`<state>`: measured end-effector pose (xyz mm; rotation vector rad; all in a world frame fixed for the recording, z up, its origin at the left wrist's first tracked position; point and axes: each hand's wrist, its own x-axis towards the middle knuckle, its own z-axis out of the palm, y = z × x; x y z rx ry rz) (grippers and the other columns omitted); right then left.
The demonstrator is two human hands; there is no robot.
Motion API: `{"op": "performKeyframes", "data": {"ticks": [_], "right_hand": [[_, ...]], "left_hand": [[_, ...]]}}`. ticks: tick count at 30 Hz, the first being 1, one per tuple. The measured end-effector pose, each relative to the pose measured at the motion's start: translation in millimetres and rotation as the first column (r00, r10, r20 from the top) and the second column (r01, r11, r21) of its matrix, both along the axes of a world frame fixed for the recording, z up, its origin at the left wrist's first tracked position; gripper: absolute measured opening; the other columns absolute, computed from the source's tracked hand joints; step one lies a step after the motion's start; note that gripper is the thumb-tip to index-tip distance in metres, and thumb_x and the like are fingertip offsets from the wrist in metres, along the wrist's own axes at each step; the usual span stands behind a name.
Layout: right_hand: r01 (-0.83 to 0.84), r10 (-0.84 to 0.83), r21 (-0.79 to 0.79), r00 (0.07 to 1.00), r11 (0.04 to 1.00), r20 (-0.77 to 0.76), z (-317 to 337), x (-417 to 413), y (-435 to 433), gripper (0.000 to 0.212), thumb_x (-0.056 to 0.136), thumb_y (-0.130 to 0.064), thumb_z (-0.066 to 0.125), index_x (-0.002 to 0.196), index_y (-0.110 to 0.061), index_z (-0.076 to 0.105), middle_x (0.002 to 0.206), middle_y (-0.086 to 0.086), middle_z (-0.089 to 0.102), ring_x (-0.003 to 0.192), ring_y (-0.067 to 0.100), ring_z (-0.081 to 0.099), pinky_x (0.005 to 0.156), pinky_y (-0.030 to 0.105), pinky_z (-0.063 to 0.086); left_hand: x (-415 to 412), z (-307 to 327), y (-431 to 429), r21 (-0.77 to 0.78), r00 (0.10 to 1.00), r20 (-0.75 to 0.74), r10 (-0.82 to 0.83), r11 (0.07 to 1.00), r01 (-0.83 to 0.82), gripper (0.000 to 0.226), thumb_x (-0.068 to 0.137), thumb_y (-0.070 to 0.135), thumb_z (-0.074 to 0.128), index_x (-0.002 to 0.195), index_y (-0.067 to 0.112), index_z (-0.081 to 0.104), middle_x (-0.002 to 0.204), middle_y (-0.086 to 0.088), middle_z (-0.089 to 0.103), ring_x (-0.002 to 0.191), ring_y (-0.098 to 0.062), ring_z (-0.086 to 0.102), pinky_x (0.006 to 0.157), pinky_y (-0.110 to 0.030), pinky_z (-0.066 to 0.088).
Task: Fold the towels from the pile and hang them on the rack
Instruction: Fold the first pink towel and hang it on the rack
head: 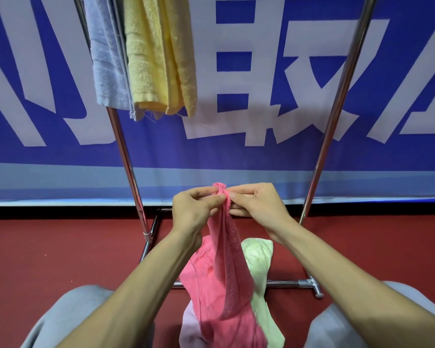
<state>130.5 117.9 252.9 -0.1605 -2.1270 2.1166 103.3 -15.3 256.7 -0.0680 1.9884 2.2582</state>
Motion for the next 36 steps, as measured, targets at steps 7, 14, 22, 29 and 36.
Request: {"op": "performKeyframes", "data": {"ticks": [7, 14, 22, 29, 36], "right_hand": [[0.023, -0.022, 0.016, 0.998, 1.0, -0.059, 7, 1, 9, 0.015, 0.089, -0.005, 0.064, 0.102, -0.002, 0.071, 0.077, 0.0, 0.074, 0.073, 0.009, 0.071, 0.077, 0.026, 0.059], [0.077, -0.063, 0.126, 0.992, 0.989, -0.114, 9, 3, 14, 0.016, 0.078, -0.007, 0.076, 0.094, -0.006, 0.074, 0.086, 0.012, 0.076, 0.085, 0.026, 0.072, 0.081, 0.034, 0.059], [0.027, -0.018, 0.162, 0.998, 0.986, -0.055, 11, -2, 26, 0.015, 0.087, -0.007, 0.067, 0.099, -0.001, 0.071, 0.083, 0.011, 0.074, 0.076, 0.019, 0.069, 0.079, 0.033, 0.06], [-0.134, 0.184, 0.268, 0.968, 0.954, -0.172, 25, 7, 33, 0.018, 0.09, 0.006, 0.056, 0.098, -0.003, 0.069, 0.091, 0.012, 0.071, 0.08, 0.015, 0.066, 0.073, 0.024, 0.055], [-0.108, 0.163, 0.233, 0.96, 0.966, -0.229, 25, 7, 44, 0.019, 0.09, 0.005, 0.056, 0.101, -0.003, 0.07, 0.098, 0.012, 0.072, 0.087, 0.014, 0.067, 0.074, 0.023, 0.053]], "left_hand": [[7, 10, -10, -0.163, 0.975, -0.114, -0.189, 0.972, 0.169, 0.066, 0.074, -0.028, 0.042, 0.127, 0.009, 0.055, 0.094, -0.002, 0.075, 0.074, -0.008, 0.07, 0.065, -0.016, 0.052], [26, 24, -9, -0.239, 0.937, -0.172, -0.305, 0.935, 0.261, 0.07, 0.08, -0.025, 0.035, 0.142, 0.009, 0.038, 0.108, -0.007, 0.069, 0.045, 0.008, 0.059, 0.038, -0.004, 0.031], [4, 10, -14, -0.234, 0.937, -0.171, -0.304, 0.936, 0.261, 0.064, 0.076, -0.021, 0.05, 0.129, 0.015, 0.053, 0.096, 0.001, 0.075, 0.092, -0.013, 0.065, 0.079, -0.025, 0.052], [-10, 17, -32, -0.609, 0.819, -0.369, -0.439, 0.78, 0.143, 0.069, 0.071, 0.033, 0.081, 0.131, 0.032, 0.049, 0.125, 0.01, 0.051, 0.113, -0.004, 0.049, 0.094, -0.02, 0.038], [-10, 13, -27, -0.438, 0.811, -0.401, -0.425, 0.867, 0.238, 0.022, 0.079, 0.034, 0.073, 0.081, 0.015, 0.062, 0.074, 0.001, 0.064, 0.07, -0.012, 0.056, 0.07, -0.04, 0.048]]}}
